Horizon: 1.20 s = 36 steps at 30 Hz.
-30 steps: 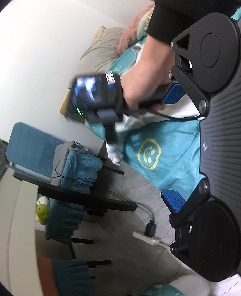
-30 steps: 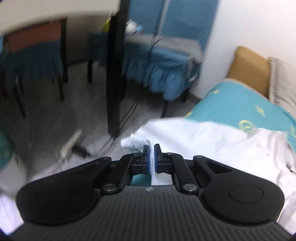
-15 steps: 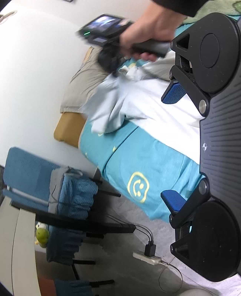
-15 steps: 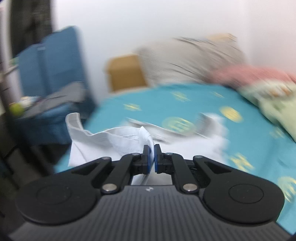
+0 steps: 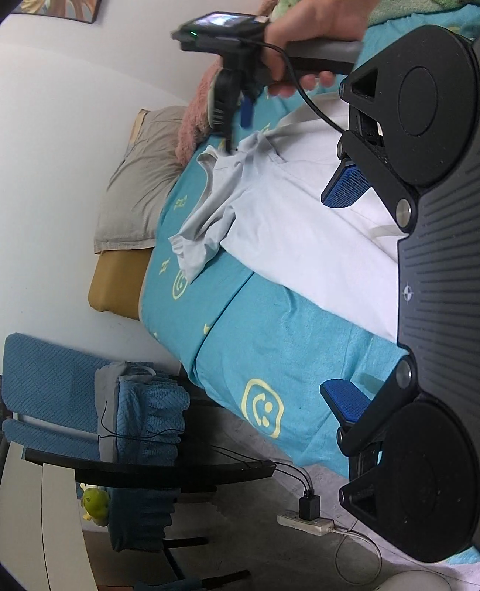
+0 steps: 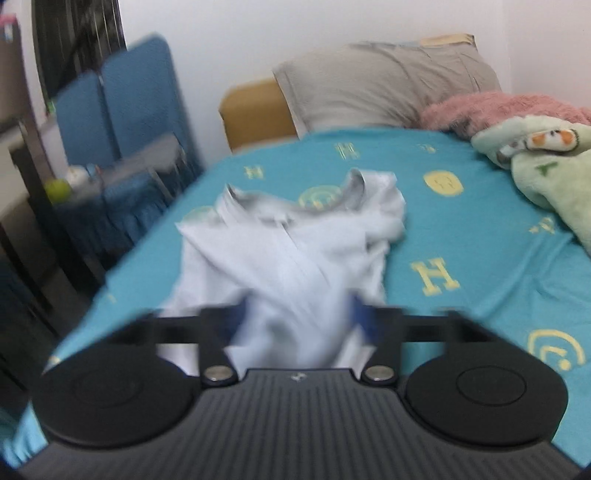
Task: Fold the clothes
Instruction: 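Fold the held side over the shirt body and open the right gripper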
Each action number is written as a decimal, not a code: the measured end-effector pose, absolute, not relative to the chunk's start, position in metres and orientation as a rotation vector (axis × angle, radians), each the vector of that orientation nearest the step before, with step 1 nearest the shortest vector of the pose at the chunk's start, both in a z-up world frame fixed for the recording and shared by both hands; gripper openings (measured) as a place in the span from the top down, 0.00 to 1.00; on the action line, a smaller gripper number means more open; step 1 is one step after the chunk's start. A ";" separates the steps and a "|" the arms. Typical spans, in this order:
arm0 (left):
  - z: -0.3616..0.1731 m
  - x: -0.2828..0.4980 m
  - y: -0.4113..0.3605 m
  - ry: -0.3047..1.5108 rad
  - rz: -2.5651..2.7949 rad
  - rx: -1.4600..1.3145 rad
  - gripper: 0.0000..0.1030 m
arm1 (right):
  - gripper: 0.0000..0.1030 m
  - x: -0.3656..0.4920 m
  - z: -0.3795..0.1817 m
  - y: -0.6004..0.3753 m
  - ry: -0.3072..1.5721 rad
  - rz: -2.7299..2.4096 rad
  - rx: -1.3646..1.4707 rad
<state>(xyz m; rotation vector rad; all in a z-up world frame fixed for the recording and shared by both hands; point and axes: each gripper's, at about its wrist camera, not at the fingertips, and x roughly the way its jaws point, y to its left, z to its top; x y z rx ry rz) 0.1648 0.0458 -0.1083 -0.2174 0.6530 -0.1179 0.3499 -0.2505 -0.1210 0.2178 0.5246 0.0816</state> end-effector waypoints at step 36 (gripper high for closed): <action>-0.124 0.177 0.047 0.688 -0.088 -0.262 0.02 | 0.93 0.460 -0.036 -0.094 0.471 0.316 -0.036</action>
